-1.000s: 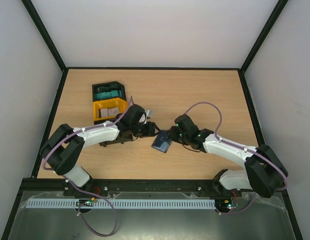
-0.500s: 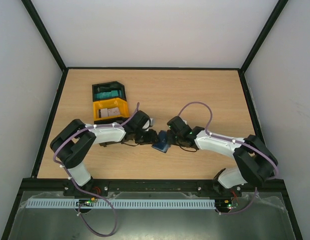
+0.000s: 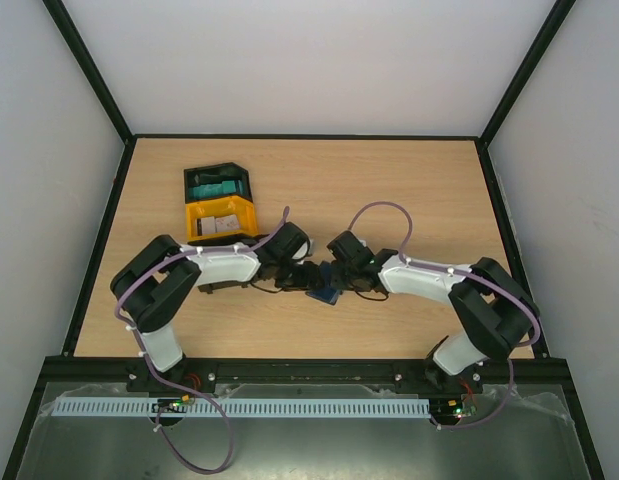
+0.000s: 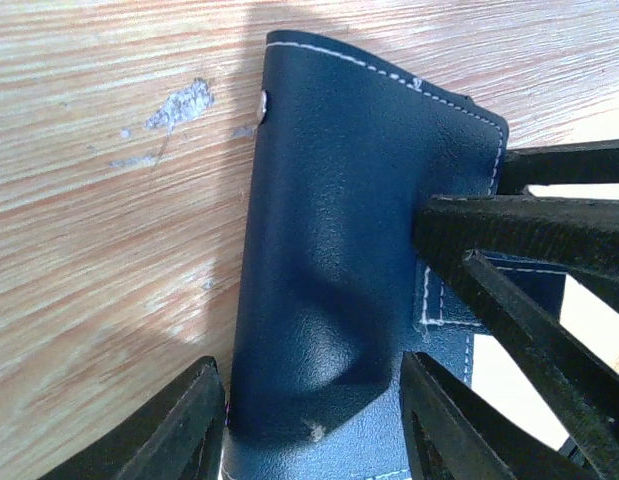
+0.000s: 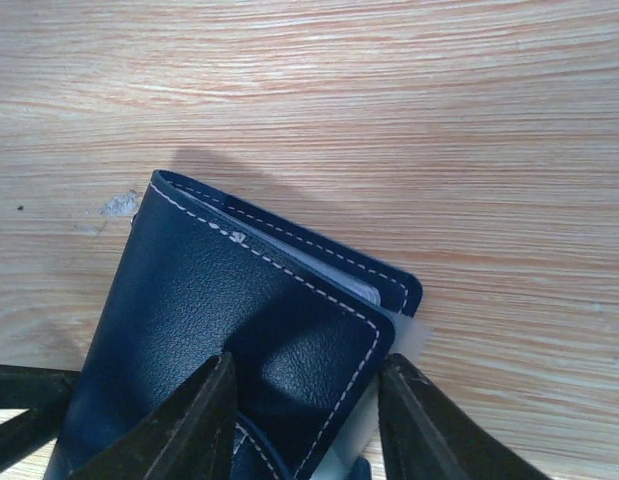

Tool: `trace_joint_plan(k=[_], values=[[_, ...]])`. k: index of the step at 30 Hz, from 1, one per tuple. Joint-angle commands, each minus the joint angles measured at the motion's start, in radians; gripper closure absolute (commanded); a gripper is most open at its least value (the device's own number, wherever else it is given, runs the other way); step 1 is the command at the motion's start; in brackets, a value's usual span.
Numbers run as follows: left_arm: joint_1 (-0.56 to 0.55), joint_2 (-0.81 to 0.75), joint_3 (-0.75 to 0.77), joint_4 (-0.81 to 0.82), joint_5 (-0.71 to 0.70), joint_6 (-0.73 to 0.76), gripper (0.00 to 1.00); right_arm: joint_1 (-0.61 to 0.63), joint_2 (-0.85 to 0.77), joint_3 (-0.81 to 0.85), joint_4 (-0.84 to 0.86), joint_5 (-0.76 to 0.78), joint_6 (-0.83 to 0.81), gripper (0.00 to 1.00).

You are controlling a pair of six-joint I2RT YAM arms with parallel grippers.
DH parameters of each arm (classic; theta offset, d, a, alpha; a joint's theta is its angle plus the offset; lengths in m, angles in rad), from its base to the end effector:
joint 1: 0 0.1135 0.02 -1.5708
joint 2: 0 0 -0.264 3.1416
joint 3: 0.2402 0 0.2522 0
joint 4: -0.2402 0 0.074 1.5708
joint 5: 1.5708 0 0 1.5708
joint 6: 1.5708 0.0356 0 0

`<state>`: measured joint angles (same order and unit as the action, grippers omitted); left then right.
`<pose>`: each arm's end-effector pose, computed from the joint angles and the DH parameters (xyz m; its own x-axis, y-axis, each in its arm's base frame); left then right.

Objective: Put the credit cards into the card holder
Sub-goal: Close the card holder at the center of the board, then turn over the card holder at the center of the board.

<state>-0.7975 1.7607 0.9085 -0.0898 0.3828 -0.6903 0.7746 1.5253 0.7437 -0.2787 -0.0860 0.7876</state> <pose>0.2274 -0.2520 0.1413 -0.9560 0.1338 -0.2612 0.2705 0.7469 -0.6075 0.1963 0.1964 0.1517 -0.9550 0.0533 -0.2916 -0.0709 0.9141 0.3991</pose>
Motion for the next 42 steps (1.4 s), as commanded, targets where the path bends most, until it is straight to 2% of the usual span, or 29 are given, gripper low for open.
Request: trace_joint_plan(k=[1, 11, 18, 25, 35, 42], values=[[0.017, 0.038, 0.029, -0.074, 0.001, 0.033, 0.50, -0.003, 0.052, -0.026, -0.046, 0.008, -0.046, 0.63], [0.105, 0.063, 0.003, -0.114, 0.099, 0.011, 0.47, -0.062, 0.083, -0.085, 0.155, -0.224, -0.130, 0.70], [0.136, 0.107, -0.059, 0.000, 0.202, -0.076, 0.51, -0.089, 0.111, -0.117, 0.267, -0.329, -0.129, 0.71], [0.152, 0.104, -0.099, 0.170, 0.237, -0.178, 0.58, -0.096, 0.111, -0.184, 0.402, -0.422, -0.067, 0.72], [0.156, 0.052, -0.135, 0.208, 0.192, -0.177, 0.52, -0.121, 0.107, -0.257, 0.548, -0.457, 0.044, 0.85], [0.155, 0.058, -0.170, 0.330, 0.280, -0.255, 0.53, -0.147, 0.125, -0.301, 0.668, -0.526, 0.098, 0.89]])
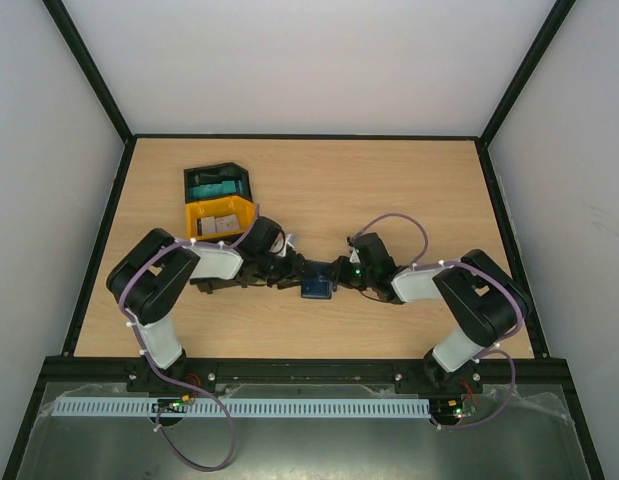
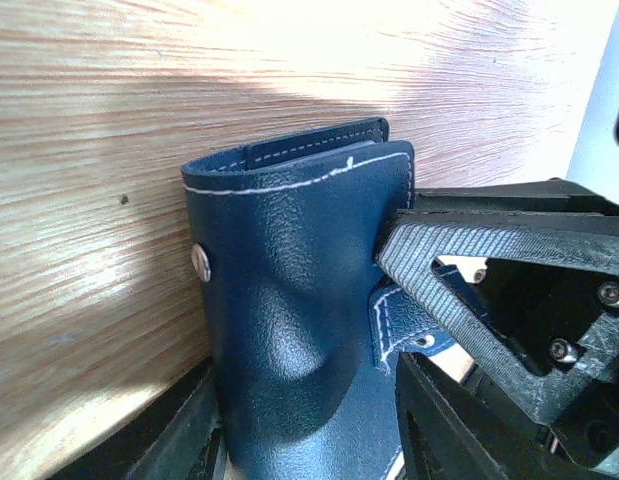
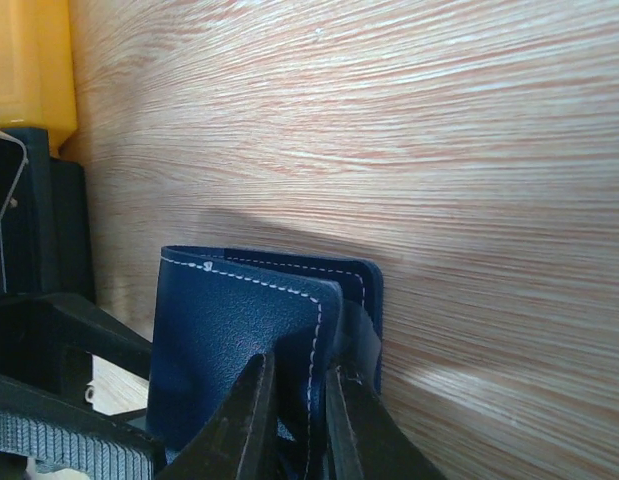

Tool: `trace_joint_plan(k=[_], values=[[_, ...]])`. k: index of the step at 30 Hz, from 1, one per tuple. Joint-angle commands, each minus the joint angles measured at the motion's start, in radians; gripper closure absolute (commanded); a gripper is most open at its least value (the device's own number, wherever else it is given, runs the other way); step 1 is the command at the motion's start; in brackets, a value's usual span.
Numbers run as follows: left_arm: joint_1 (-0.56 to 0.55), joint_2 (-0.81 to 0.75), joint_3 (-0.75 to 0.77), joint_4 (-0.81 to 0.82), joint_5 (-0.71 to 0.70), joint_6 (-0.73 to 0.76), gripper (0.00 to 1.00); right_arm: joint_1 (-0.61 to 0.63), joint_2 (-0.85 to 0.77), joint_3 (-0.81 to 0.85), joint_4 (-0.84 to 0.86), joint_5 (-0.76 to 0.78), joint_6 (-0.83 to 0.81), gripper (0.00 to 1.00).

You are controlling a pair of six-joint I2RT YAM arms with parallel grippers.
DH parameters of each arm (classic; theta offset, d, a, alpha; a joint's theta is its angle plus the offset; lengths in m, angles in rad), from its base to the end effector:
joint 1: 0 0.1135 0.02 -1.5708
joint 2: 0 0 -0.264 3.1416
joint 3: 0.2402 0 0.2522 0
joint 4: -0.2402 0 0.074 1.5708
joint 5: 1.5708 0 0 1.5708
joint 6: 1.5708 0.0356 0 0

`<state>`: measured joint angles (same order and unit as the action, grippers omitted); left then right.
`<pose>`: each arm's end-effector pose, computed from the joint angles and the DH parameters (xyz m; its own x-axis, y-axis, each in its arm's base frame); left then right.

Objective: Put the credit cards into the card holder
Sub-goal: Turn over the card holder at the center of the board.

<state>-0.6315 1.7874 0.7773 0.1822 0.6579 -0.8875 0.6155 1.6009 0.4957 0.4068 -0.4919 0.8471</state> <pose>0.2510 -0.2106 0.1205 -0.9965 -0.0314 -0.0778 0.0447 0.5863 -0.8089 0.2126 0.1709 0.1177 -0.9503 0.1370 -0.2796 -0.1391 0.6165 0.7750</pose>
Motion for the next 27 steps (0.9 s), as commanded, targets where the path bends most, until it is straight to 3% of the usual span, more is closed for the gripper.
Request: trace_joint_plan(k=[1, 7, 11, 13, 17, 19, 22, 27], values=[[-0.012, 0.034, -0.039, 0.077, 0.019, -0.077, 0.53, 0.011, 0.049, -0.060, 0.004, -0.135, 0.045, 0.89], [-0.012, 0.021, -0.013, 0.053, 0.006, -0.065, 0.67, 0.006, 0.027, -0.074, 0.069, -0.207, 0.048, 0.89], [-0.012, -0.001, 0.010, -0.007, -0.036, -0.016, 0.87, 0.004, -0.001, -0.063, 0.043, -0.205, 0.036, 0.87], [-0.012, -0.021, 0.025, -0.041, -0.060, 0.019, 0.96, 0.004, -0.030, -0.046, -0.009, -0.172, 0.022, 0.82], [-0.019, -0.105, 0.060, -0.125, -0.124, 0.138, 0.98, 0.003, -0.165, 0.011, -0.191, -0.019, -0.021, 0.63], [-0.033, -0.157, 0.096, -0.209, -0.230, 0.215, 0.98, 0.003, -0.249, 0.061, -0.313, 0.082, -0.045, 0.54], [-0.057, -0.228, 0.145, -0.318, -0.396, 0.310, 0.98, 0.002, -0.384, 0.128, -0.451, 0.192, -0.051, 0.45], [-0.123, -0.353, 0.191, -0.318, -0.583, 0.461, 0.98, 0.000, -0.565, 0.199, -0.549, 0.203, 0.003, 0.37]])
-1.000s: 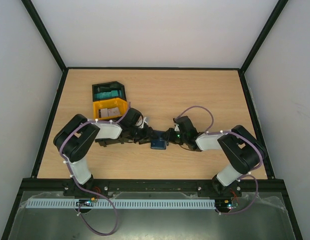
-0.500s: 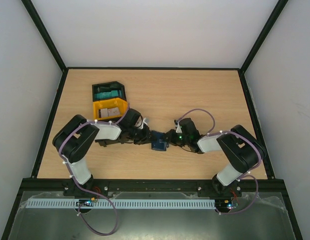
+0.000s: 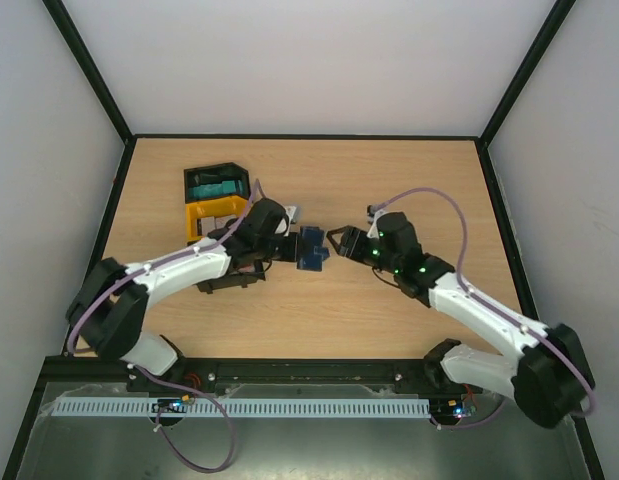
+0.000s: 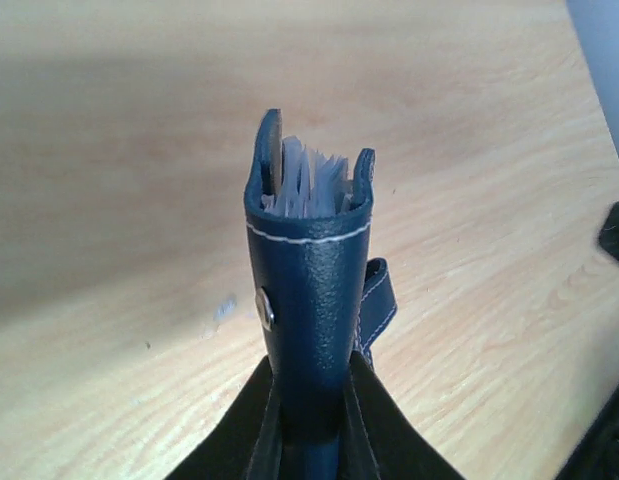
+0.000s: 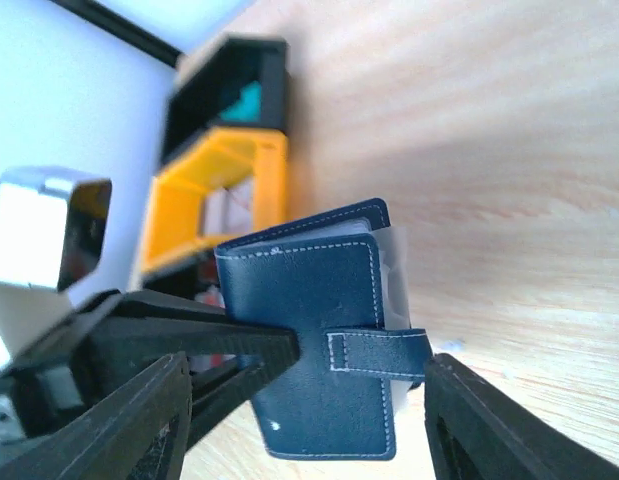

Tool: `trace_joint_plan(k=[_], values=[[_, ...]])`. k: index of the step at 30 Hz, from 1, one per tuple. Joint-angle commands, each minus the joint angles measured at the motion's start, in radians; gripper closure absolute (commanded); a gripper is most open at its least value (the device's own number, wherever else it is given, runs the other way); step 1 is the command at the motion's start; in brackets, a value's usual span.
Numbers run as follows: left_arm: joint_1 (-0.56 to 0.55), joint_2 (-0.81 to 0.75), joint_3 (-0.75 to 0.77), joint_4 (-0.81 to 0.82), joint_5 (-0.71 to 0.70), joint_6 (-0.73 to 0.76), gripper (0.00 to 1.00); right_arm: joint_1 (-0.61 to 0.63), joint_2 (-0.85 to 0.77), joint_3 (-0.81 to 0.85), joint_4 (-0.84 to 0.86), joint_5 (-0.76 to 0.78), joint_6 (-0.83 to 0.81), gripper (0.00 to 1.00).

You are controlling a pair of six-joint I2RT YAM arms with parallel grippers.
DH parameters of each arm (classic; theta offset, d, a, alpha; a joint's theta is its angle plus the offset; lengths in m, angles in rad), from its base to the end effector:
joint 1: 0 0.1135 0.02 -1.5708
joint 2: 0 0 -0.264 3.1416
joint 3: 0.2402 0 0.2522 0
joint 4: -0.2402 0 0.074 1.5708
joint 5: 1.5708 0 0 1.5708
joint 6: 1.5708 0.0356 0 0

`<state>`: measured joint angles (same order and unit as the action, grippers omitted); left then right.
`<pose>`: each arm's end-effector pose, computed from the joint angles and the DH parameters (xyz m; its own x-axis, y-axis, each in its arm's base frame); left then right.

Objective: Put the credit cards into the card holder
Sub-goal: Turn over the card holder at the center of the board.

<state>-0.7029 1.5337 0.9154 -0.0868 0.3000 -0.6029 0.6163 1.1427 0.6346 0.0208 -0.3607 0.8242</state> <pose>0.2426 -0.2193 0.2142 -0.8548 0.0143 -0.5187 0.3697 0.7181 -0.5896 0.1955 0.1538 0.2367 -0.8432 0.2443 -0.4788 -0.2597 0.5948 0.7608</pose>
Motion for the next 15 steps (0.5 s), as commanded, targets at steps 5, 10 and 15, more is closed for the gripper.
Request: trace_joint_plan(k=[5, 10, 15], values=[[-0.187, -0.168, 0.100, 0.039, -0.636, 0.460, 0.98, -0.002, -0.189, 0.130, -0.170, 0.006, 0.204, 0.31], [-0.265, -0.225, -0.008, 0.406, -0.815, 0.966, 0.98, -0.003, -0.248, 0.137, -0.087, -0.015, 0.409, 0.26], [-0.268, -0.289, -0.162, 0.789, -0.651, 1.340, 0.98, -0.003, -0.326, 0.154, -0.081, 0.054, 0.505, 0.16]])
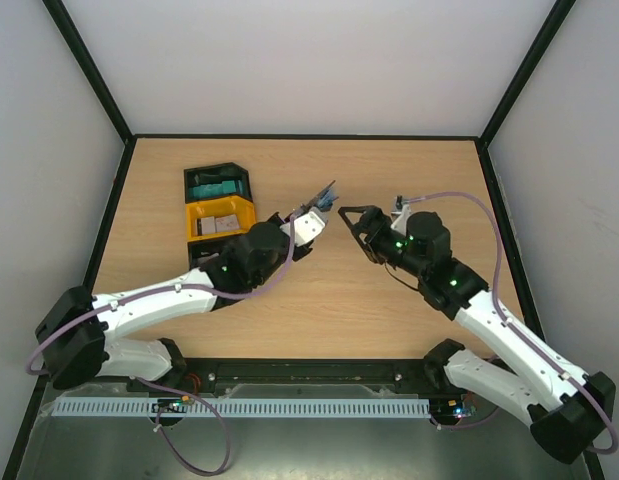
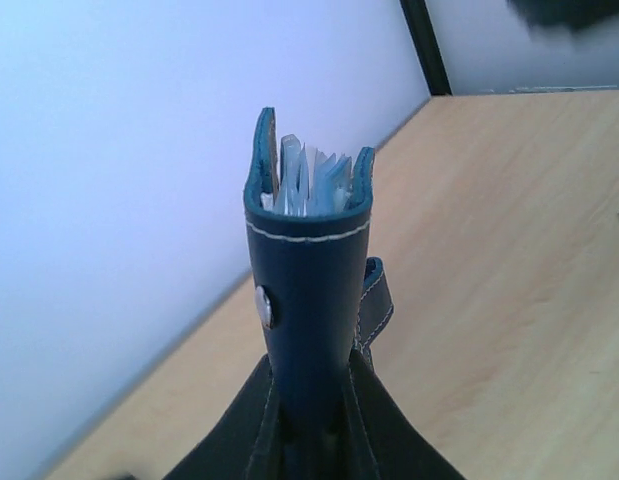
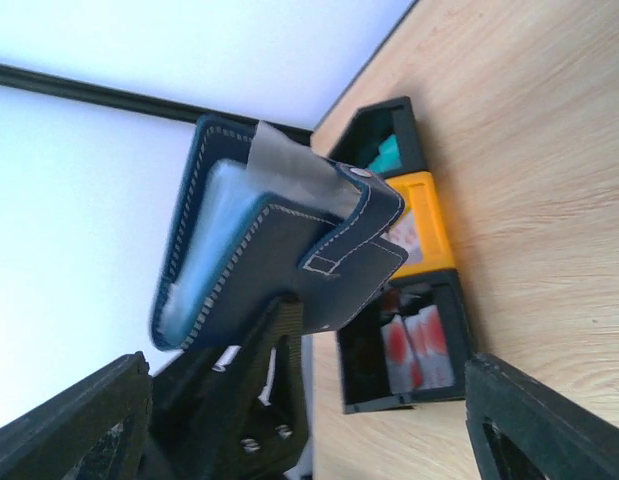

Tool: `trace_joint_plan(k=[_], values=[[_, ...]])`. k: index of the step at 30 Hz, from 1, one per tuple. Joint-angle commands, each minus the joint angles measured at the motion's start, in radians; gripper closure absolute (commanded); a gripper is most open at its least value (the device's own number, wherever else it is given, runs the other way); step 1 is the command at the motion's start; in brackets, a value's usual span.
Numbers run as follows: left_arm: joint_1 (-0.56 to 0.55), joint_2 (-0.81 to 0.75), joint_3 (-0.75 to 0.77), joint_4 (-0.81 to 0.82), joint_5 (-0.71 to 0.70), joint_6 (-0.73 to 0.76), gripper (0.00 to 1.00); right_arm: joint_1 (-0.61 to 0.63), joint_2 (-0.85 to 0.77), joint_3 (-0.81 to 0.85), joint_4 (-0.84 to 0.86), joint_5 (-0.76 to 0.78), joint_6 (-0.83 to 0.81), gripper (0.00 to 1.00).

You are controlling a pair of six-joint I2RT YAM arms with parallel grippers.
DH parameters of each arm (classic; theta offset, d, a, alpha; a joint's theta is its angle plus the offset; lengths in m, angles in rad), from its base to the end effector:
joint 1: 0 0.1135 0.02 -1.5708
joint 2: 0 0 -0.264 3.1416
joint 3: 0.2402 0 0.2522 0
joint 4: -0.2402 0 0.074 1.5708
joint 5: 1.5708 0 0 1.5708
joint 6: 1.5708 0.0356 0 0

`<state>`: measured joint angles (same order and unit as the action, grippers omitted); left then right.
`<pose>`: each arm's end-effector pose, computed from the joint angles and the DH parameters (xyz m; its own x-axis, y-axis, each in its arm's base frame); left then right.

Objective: Put the credit cards into the card holder
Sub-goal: Turn over the card holder at the center of the board.

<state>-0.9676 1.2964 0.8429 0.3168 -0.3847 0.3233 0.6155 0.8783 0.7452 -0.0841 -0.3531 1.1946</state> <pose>0.1817 -0.2403 0.2997 0.1022 0.3707 -0.9231 0.5484 0.7532 0.3632 0.1620 0.1296 0.3205 -0.8249 0.4855 -0.2894 -0.1367 0.3255 0.9356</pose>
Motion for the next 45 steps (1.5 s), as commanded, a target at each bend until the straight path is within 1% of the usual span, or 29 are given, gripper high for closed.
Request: trace_joint_plan(k=[1, 3, 9, 11, 14, 16, 18, 20, 21, 22, 23, 24, 25, 26, 28, 30, 32, 33, 34, 35, 38, 40, 42, 44, 45], values=[[-0.005, -0.054, -0.112, 0.439, 0.058, 0.483, 0.98, -0.002, -0.069, 0.047, 0.037, 0.046, 0.144, 0.14], [-0.008, -0.040, -0.135, 0.513, 0.075, 0.580, 0.98, -0.002, -0.077, 0.058, 0.056, 0.034, 0.150, 0.13], [-0.015, -0.023, -0.114, 0.537, 0.144, 0.707, 0.98, -0.002, -0.037, 0.101, 0.054, 0.009, 0.140, 0.12], [-0.021, -0.017, -0.121, 0.560, 0.158, 0.749, 0.98, -0.002, -0.013, 0.115, 0.046, -0.003, 0.137, 0.13], [-0.031, -0.010, -0.125, 0.558, 0.173, 0.804, 0.98, 0.000, 0.025, 0.121, 0.062, -0.040, 0.146, 0.19], [-0.035, -0.008, -0.132, 0.555, 0.177, 0.824, 0.98, -0.001, 0.047, 0.119, 0.085, -0.063, 0.157, 0.26], [-0.037, -0.008, -0.138, 0.565, 0.177, 0.826, 0.98, -0.002, 0.059, 0.120, 0.095, -0.073, 0.163, 0.38], [-0.037, -0.006, -0.138, 0.567, 0.167, 0.804, 0.97, -0.001, 0.060, 0.113, 0.107, -0.071, 0.170, 0.56], [-0.038, -0.006, -0.134, 0.562, 0.157, 0.782, 0.95, -0.002, 0.057, 0.106, 0.116, -0.066, 0.175, 0.64], [-0.039, -0.009, -0.126, 0.552, 0.140, 0.747, 0.89, -0.002, 0.049, 0.101, 0.135, -0.053, 0.178, 0.74], [-0.038, -0.013, -0.118, 0.547, 0.115, 0.693, 0.77, -0.002, 0.040, 0.091, 0.147, -0.036, 0.173, 0.81], [-0.037, -0.017, -0.108, 0.534, 0.082, 0.624, 0.61, -0.002, 0.031, 0.084, 0.169, -0.016, 0.161, 0.87], [-0.038, -0.025, -0.083, 0.485, 0.054, 0.538, 0.44, -0.002, 0.022, 0.079, 0.180, 0.011, 0.132, 0.91], [-0.037, -0.038, -0.057, 0.400, 0.035, 0.457, 0.38, -0.002, 0.013, 0.075, 0.192, 0.040, 0.104, 0.93], [-0.037, -0.070, -0.026, 0.264, 0.011, 0.219, 0.33, -0.002, -0.005, 0.068, 0.229, 0.097, 0.034, 0.95], [-0.037, -0.112, -0.007, 0.163, 0.000, -0.015, 0.29, -0.002, -0.021, 0.058, 0.297, 0.105, -0.038, 0.95], [-0.032, -0.134, 0.064, -0.036, 0.002, -0.268, 0.25, -0.002, -0.023, 0.057, 0.353, 0.095, -0.087, 0.95], [-0.021, -0.135, 0.113, -0.132, 0.019, -0.403, 0.25, -0.002, -0.020, 0.062, 0.376, 0.083, -0.111, 0.95], [-0.010, -0.134, 0.161, -0.210, 0.090, -0.522, 0.24, -0.002, -0.015, 0.067, 0.396, 0.068, -0.128, 0.94], [-0.001, -0.140, 0.187, -0.246, 0.160, -0.633, 0.24, -0.002, -0.007, 0.071, 0.411, 0.054, -0.141, 0.94], [0.015, -0.193, 0.156, -0.190, 0.296, -0.926, 0.23, -0.002, 0.014, 0.071, 0.480, 0.002, -0.159, 0.94], [0.046, -0.236, 0.090, -0.075, 0.386, -1.089, 0.22, -0.002, 0.022, 0.058, 0.536, -0.031, -0.149, 0.94], [0.087, -0.264, 0.017, 0.036, 0.437, -1.247, 0.19, -0.001, 0.025, 0.030, 0.618, -0.070, -0.112, 0.94], [0.129, -0.262, -0.030, 0.145, 0.492, -1.430, 0.18, -0.001, 0.029, 0.004, 0.696, -0.112, -0.069, 0.94], [0.140, -0.251, -0.046, 0.203, 0.515, -1.493, 0.18, -0.001, 0.033, -0.007, 0.727, -0.124, -0.044, 0.94]])
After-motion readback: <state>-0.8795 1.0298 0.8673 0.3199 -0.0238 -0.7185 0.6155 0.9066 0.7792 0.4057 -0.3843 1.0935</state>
